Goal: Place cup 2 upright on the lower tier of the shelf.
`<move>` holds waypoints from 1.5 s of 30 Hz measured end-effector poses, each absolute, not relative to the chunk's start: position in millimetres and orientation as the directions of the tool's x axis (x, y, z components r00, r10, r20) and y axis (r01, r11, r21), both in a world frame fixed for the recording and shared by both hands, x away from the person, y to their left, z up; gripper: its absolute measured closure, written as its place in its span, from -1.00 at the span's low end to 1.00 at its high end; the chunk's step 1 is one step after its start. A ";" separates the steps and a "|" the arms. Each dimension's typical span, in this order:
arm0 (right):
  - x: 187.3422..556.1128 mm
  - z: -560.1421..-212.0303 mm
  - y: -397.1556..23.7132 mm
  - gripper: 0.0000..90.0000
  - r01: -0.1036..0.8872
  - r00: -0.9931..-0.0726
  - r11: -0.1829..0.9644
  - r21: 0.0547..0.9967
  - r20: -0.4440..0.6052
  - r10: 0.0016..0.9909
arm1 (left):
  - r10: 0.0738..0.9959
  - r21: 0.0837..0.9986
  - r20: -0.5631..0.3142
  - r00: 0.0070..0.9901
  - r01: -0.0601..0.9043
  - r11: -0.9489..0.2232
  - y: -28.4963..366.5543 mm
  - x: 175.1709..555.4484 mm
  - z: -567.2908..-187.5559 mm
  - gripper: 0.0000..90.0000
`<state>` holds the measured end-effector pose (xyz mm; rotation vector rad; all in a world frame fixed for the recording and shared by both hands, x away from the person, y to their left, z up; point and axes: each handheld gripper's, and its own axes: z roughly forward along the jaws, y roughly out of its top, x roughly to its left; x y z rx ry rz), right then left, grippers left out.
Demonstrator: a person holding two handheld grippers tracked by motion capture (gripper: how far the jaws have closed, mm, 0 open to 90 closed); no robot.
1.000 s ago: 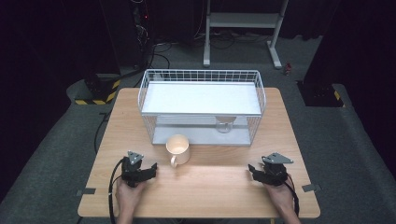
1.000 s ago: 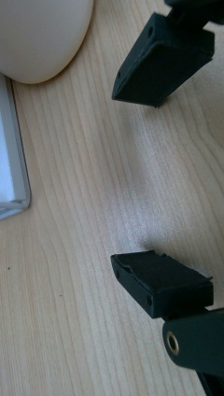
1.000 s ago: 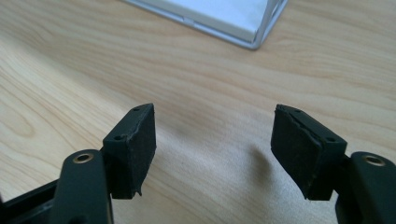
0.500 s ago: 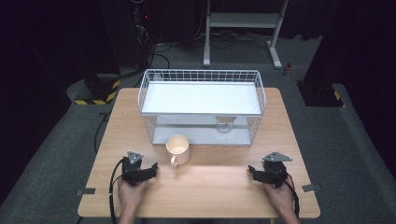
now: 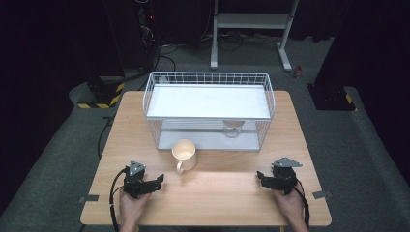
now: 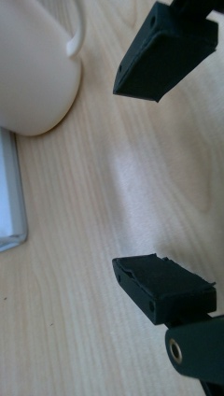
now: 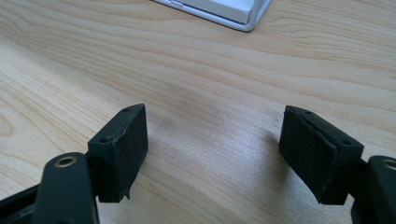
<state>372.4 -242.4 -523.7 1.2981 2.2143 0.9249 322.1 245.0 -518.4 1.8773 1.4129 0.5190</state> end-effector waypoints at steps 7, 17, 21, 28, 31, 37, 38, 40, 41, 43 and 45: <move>372.2 -523.7 -242.3 -0.47 0.604 -0.481 0.346 0.718 -0.017 0.876 | 0.929 0.749 -0.084 0.360 0.638 -0.179 234.7 310.0 -513.8 -0.69; 372.4 -523.8 -242.5 -0.47 0.600 -0.484 0.350 0.719 -0.022 0.875 | 0.911 0.759 -0.070 0.405 0.615 -0.215 208.4 300.9 -510.2 -0.75; 372.3 -523.8 -242.5 -0.47 0.600 -0.484 0.350 0.719 -0.021 0.875 | 0.904 0.762 -0.049 0.425 0.601 -0.242 198.8 302.1 -505.7 -0.76; 372.4 -523.8 -242.7 -0.47 0.598 -0.486 0.352 0.720 -0.024 0.874 | 0.899 0.774 -0.051 0.435 0.587 -0.240 184.9 309.9 -500.0 -0.77; 372.4 -523.8 -242.7 -0.47 0.598 -0.486 0.353 0.720 -0.024 0.874 | 0.895 0.772 -0.046 0.443 0.585 -0.250 178.1 314.8 -499.2 -0.77; 372.4 -523.8 -242.7 -0.47 0.598 -0.486 0.352 0.720 -0.024 0.874 | 0.896 0.762 -0.021 0.443 0.588 -0.273 169.1 325.9 -499.0 -0.79; 372.4 -523.8 -242.7 -0.47 0.598 -0.486 0.352 0.720 -0.024 0.874 | 0.897 0.759 -0.010 0.442 0.588 -0.281 167.9 327.8 -498.7 -0.80; 372.4 -523.8 -242.7 -0.47 0.598 -0.486 0.352 0.720 -0.024 0.874 | 0.899 0.758 -0.006 0.438 0.589 -0.281 166.0 330.5 -497.8 -0.82; 372.4 -523.8 -242.7 -0.47 0.598 -0.486 0.352 0.720 -0.023 0.874 | 0.901 0.760 -0.007 0.433 0.588 -0.277 165.4 331.9 -497.4 -0.82; 372.4 -523.8 -242.7 -0.47 0.599 -0.486 0.352 0.720 -0.023 0.874 | 0.904 0.764 -0.009 0.428 0.586 -0.270 164.8 334.6 -496.3 -0.83; 372.4 -523.8 -242.7 -0.47 0.598 -0.486 0.352 0.720 -0.023 0.874 | 0.906 0.770 -0.016 0.422 0.583 -0.258 164.1 337.6 -495.3 -0.84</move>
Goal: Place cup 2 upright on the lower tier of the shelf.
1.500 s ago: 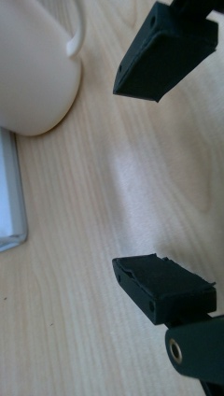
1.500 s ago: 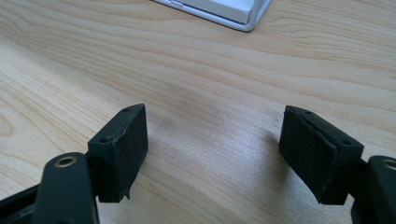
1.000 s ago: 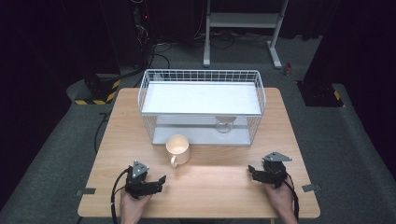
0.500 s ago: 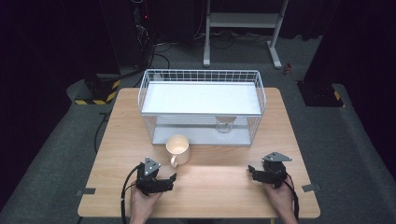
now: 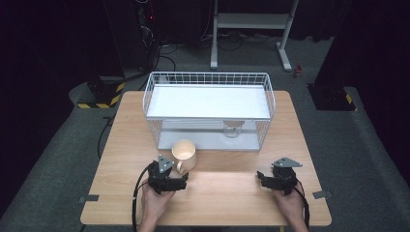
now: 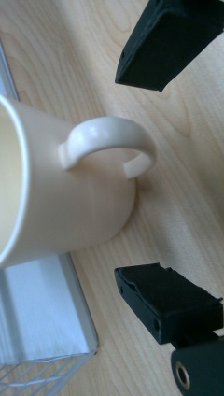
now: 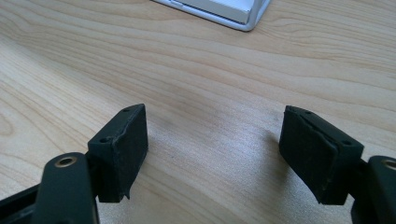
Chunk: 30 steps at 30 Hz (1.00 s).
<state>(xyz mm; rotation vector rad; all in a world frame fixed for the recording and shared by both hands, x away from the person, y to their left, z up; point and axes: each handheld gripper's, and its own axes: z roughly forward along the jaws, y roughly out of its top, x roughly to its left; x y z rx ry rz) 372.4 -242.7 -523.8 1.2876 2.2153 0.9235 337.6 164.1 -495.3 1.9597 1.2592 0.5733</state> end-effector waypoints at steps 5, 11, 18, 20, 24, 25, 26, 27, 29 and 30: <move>372.4 -523.8 -242.7 -0.47 0.599 -0.486 0.352 0.719 -0.023 0.874 | 0.909 0.765 -0.017 0.416 0.591 -0.256 159.7 345.9 -493.3 -0.87; 372.4 -523.8 -242.7 -0.47 0.598 -0.486 0.352 0.720 -0.023 0.874 | 0.920 0.769 -0.028 0.392 0.597 -0.231 156.9 356.3 -493.1 -0.90; 372.5 -523.8 -242.7 -0.47 0.598 -0.486 0.352 0.720 -0.023 0.874 | 0.924 0.771 -0.030 0.381 0.597 -0.221 153.2 364.2 -490.8 -0.92; 372.3 -523.8 -242.6 -0.47 0.600 -0.484 0.350 0.719 -0.021 0.875 | 0.924 0.771 -0.027 0.382 0.596 -0.224 150.8 367.2 -490.1 -0.92; 372.4 -523.8 -242.7 -0.47 0.599 -0.485 0.350 0.720 -0.021 0.874 | 0.926 0.774 -0.039 0.376 0.598 -0.210 148.0 374.2 -491.6 -0.92; 372.6 -523.8 -242.8 -0.47 0.597 -0.488 0.353 0.720 -0.024 0.873 | 0.927 0.772 -0.036 0.373 0.599 -0.211 148.0 375.4 -492.1 -0.92; 372.4 -523.8 -242.6 -0.47 0.600 -0.485 0.350 0.720 -0.021 0.874 | 0.929 0.772 -0.042 0.367 0.603 -0.203 147.7 376.1 -492.8 -0.91; 372.4 -523.9 -242.6 -0.47 0.599 -0.485 0.350 0.720 -0.021 0.874 | 0.931 0.771 -0.041 0.363 0.604 -0.201 147.8 376.8 -493.3 -0.91; 372.6 -523.8 -242.8 -0.47 0.597 -0.487 0.353 0.720 -0.024 0.873 | 0.930 0.772 -0.049 0.363 0.605 -0.195 148.0 378.3 -494.0 -0.91; 372.6 -523.9 -242.8 -0.47 0.597 -0.488 0.353 0.721 -0.024 0.873 | 0.930 0.773 -0.049 0.363 0.604 -0.196 147.7 378.7 -494.2 -0.91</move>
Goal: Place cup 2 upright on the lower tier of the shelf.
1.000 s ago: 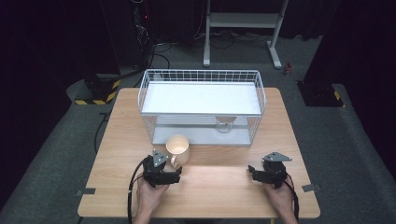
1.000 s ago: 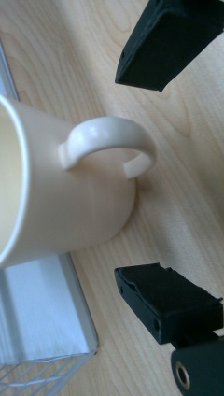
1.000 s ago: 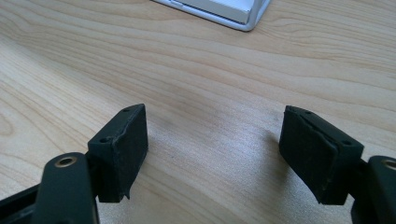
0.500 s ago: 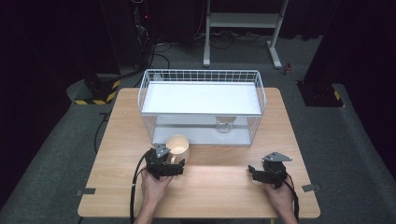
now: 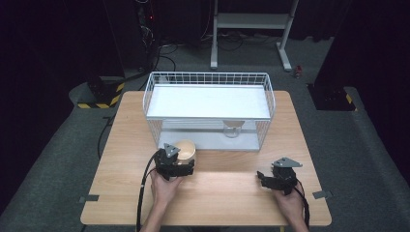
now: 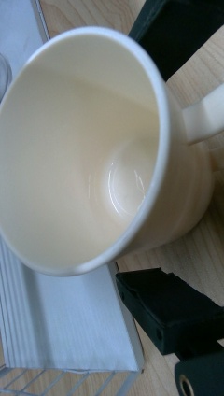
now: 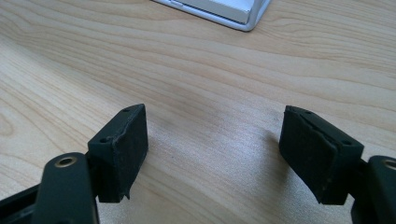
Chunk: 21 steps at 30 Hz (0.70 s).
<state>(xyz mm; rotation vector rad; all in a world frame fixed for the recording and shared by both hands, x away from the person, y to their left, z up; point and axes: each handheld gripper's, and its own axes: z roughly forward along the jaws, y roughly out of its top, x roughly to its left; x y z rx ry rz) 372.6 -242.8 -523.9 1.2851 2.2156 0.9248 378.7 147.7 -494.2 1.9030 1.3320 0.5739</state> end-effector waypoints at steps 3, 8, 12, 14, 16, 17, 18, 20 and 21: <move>372.6 -523.9 -242.9 -0.47 0.597 -0.488 0.353 0.720 -0.024 0.873 | 0.930 0.776 -0.044 0.364 0.599 -0.197 145.5 379.5 -495.7 -0.88; 372.5 -523.8 -242.8 -0.47 0.598 -0.487 0.352 0.720 -0.023 0.873 | 0.929 0.775 -0.035 0.369 0.596 -0.207 143.3 381.9 -498.2 -0.85; 372.6 -523.9 -242.9 -0.47 0.596 -0.488 0.354 0.721 -0.024 0.872 | 0.931 0.778 -0.032 0.365 0.594 -0.206 141.3 383.7 -499.6 -0.82; 372.6 -523.8 -242.8 -0.47 0.597 -0.488 0.353 0.720 -0.024 0.873 | 0.933 0.780 -0.040 0.358 0.595 -0.195 140.2 384.2 -500.3 -0.82; 372.4 -523.8 -242.6 -0.47 0.600 -0.485 0.349 0.720 -0.020 0.874 | 0.932 0.782 -0.041 0.360 0.593 -0.194 140.6 385.1 -500.7 -0.83; 372.4 -523.8 -242.7 -0.47 0.600 -0.485 0.350 0.720 -0.021 0.874 | 0.932 0.782 -0.040 0.361 0.591 -0.196 140.7 385.4 -501.0 -0.83; 372.3 -523.8 -242.6 -0.47 0.601 -0.484 0.349 0.719 -0.020 0.875 | 0.933 0.783 -0.042 0.358 0.592 -0.192 140.2 385.6 -501.3 -0.83; 372.3 -523.8 -242.6 -0.47 0.600 -0.484 0.349 0.719 -0.020 0.875 | 0.934 0.786 -0.041 0.355 0.589 -0.189 139.6 386.3 -501.9 -0.83; 372.3 -523.8 -242.6 -0.47 0.600 -0.485 0.349 0.719 -0.020 0.875 | 0.934 0.787 -0.040 0.354 0.587 -0.189 139.3 386.5 -502.1 -0.83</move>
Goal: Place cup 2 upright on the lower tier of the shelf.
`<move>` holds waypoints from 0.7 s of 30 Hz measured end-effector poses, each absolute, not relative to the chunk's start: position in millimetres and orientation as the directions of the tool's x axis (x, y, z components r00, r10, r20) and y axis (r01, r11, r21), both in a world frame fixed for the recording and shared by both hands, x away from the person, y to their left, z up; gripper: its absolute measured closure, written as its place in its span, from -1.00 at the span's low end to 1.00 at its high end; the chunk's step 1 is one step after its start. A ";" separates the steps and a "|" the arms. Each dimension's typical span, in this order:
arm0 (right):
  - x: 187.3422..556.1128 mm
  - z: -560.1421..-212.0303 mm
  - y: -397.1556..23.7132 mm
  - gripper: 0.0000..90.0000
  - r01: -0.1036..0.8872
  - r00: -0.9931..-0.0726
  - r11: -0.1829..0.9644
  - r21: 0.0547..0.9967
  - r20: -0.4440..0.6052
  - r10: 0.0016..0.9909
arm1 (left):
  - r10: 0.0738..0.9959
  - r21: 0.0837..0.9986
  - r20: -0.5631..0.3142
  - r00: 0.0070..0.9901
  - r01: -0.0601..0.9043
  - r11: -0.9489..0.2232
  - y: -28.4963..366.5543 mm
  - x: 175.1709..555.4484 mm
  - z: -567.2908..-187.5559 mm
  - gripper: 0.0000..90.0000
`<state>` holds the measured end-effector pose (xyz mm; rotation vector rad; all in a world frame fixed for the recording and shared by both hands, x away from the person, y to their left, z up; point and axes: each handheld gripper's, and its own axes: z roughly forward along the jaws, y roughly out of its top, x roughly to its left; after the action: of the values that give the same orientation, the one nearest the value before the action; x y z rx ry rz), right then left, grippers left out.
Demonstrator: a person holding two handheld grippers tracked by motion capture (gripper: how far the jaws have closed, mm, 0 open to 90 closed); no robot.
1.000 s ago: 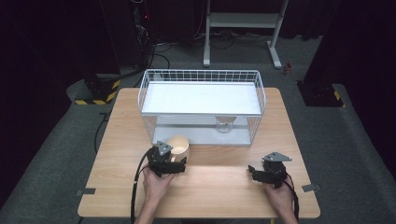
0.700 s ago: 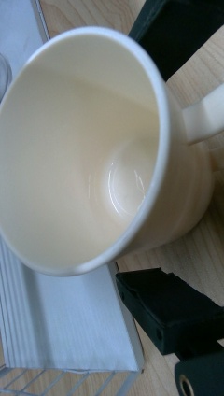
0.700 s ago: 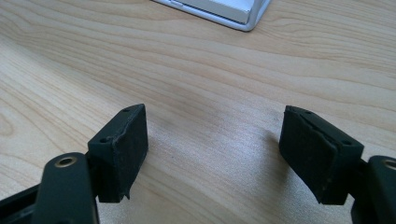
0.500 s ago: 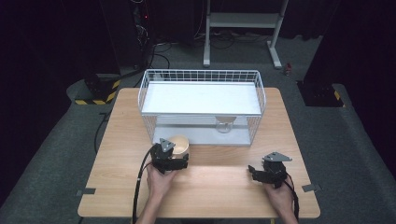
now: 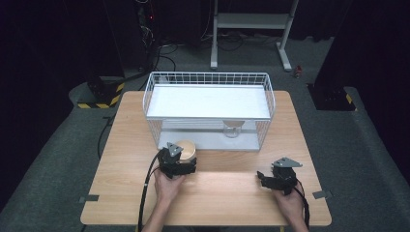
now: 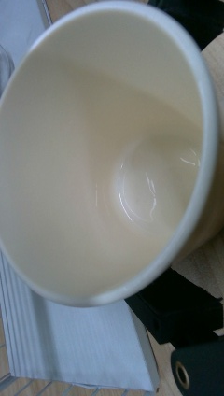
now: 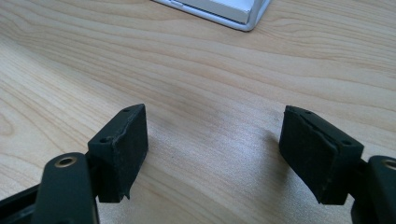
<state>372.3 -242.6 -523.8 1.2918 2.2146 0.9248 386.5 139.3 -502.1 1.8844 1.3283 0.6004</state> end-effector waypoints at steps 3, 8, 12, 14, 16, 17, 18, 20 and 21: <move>372.3 -523.8 -242.6 -0.47 0.601 -0.484 0.349 0.719 -0.020 0.875 | 0.936 0.790 -0.034 0.351 0.583 -0.190 138.9 386.9 -502.5 -0.83; 372.3 -523.8 -242.6 -0.47 0.600 -0.484 0.349 0.719 -0.020 0.875 | 0.940 0.794 -0.022 0.341 0.578 -0.191 137.0 388.0 -503.8 -0.83; 372.3 -523.8 -242.6 -0.47 0.600 -0.484 0.349 0.719 -0.020 0.875 | 0.941 0.794 -0.020 0.338 0.578 -0.191 136.2 388.5 -504.4 -0.83; 372.3 -523.8 -242.6 -0.47 0.601 -0.484 0.349 0.719 -0.020 0.875 | 0.942 0.795 -0.016 0.336 0.575 -0.192 135.5 388.1 -504.5 -0.82; 372.5 -523.8 -242.8 -0.47 0.598 -0.487 0.352 0.720 -0.023 0.873 | 0.942 0.796 -0.014 0.336 0.574 -0.193 135.1 387.7 -504.4 -0.81; 372.3 -523.8 -242.7 -0.47 0.600 -0.485 0.350 0.720 -0.021 0.874 | 0.941 0.796 -0.008 0.338 0.572 -0.198 135.2 387.5 -504.3 -0.81; 372.5 -523.8 -242.8 -0.47 0.598 -0.487 0.352 0.720 -0.023 0.873 | 0.942 0.797 -0.004 0.337 0.570 -0.201 135.0 387.2 -504.1 -0.81; 372.3 -523.8 -242.6 -0.47 0.600 -0.485 0.350 0.719 -0.021 0.874 | 0.942 0.798 -0.001 0.336 0.568 -0.202 134.7 386.9 -504.0 -0.81; 372.5 -523.8 -242.8 -0.47 0.598 -0.487 0.352 0.720 -0.023 0.873 | 0.942 0.798 0.000 0.337 0.568 -0.203 134.7 386.8 -503.9 -0.81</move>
<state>372.5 -242.8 -523.8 1.2868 2.2158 0.9250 386.8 134.7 -503.9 1.8825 1.3266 0.6599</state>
